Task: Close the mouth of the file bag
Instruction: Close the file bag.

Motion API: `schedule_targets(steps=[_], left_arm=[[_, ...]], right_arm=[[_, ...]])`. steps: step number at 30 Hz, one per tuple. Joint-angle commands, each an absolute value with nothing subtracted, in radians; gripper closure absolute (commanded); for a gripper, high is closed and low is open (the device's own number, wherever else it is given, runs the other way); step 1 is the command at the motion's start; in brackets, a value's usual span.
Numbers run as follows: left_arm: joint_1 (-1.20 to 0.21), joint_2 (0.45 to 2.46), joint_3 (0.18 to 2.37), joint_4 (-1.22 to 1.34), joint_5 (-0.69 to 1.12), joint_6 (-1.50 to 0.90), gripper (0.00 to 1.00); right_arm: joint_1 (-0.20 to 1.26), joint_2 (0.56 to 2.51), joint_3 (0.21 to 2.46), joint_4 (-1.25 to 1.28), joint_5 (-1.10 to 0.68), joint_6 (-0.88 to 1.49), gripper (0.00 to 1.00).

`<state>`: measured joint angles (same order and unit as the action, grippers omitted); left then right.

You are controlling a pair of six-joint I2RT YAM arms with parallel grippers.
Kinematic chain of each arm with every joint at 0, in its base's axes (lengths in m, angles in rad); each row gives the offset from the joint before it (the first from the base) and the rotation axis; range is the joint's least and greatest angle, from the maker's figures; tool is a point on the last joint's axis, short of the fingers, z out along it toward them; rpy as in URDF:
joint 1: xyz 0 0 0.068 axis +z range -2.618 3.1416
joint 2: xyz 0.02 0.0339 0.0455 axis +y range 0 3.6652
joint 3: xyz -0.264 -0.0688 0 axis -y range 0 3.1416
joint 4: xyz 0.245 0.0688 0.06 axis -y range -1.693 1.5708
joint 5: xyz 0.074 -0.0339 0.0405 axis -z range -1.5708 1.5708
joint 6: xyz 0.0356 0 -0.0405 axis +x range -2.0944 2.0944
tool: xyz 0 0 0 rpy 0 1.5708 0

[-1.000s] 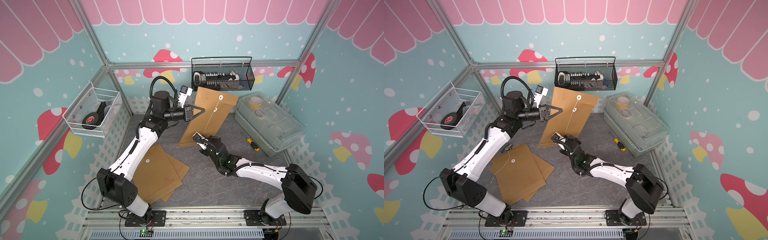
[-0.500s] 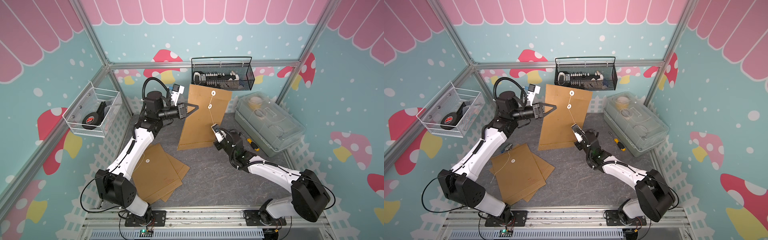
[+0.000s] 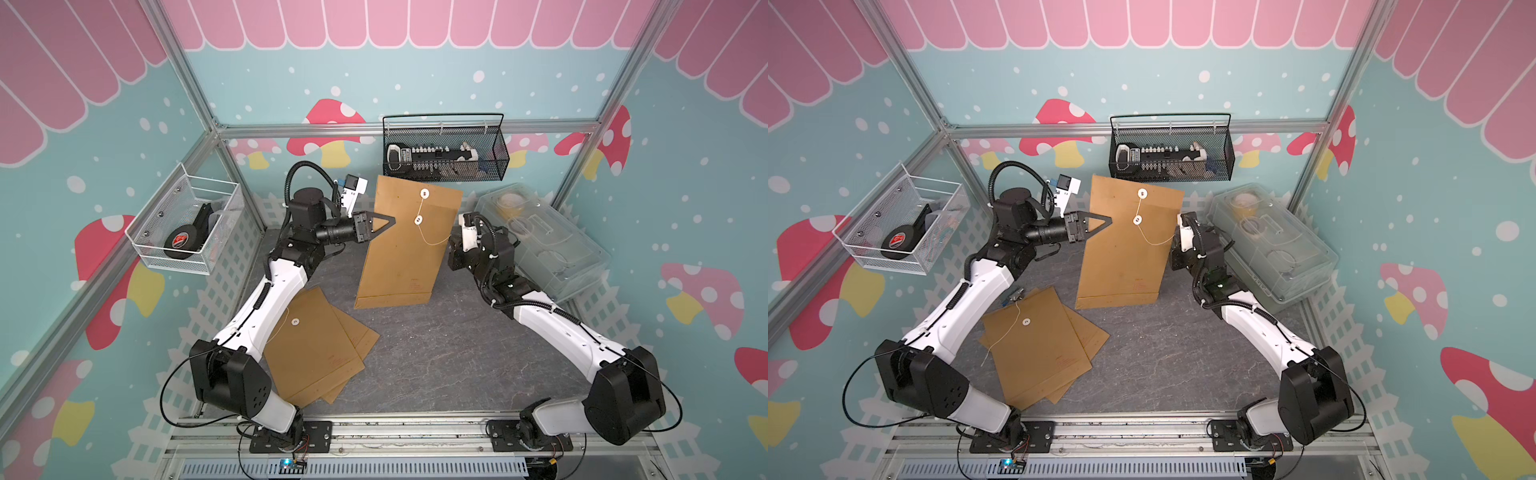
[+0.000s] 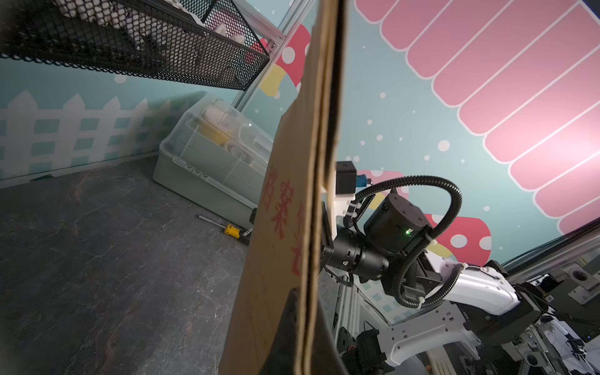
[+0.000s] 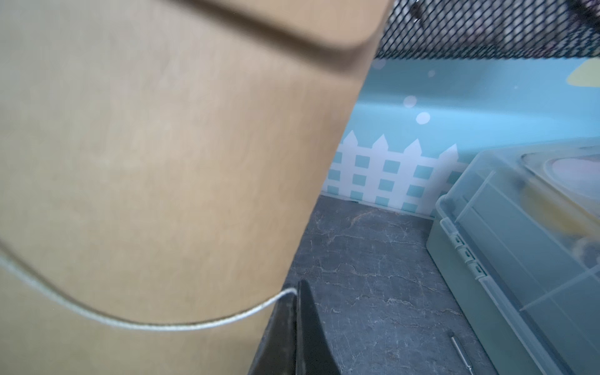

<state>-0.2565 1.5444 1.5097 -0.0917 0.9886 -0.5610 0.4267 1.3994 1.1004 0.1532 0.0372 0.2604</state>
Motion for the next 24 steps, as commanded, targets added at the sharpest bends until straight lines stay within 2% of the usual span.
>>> schedule_targets(steps=[1,15,24], left_arm=[[-0.252,1.502,1.493,-0.074,1.015,-0.553,1.00],[-0.257,1.473,1.427,-0.082,1.032,-0.547,1.00],[-0.264,1.480,1.426,-0.101,1.005,-0.528,1.00]], right_arm=[[0.417,1.411,1.143,0.074,0.058,0.310,1.00],[0.388,1.426,1.216,0.006,0.300,0.315,1.00],[0.417,1.381,1.243,-0.021,0.294,0.253,1.00]])
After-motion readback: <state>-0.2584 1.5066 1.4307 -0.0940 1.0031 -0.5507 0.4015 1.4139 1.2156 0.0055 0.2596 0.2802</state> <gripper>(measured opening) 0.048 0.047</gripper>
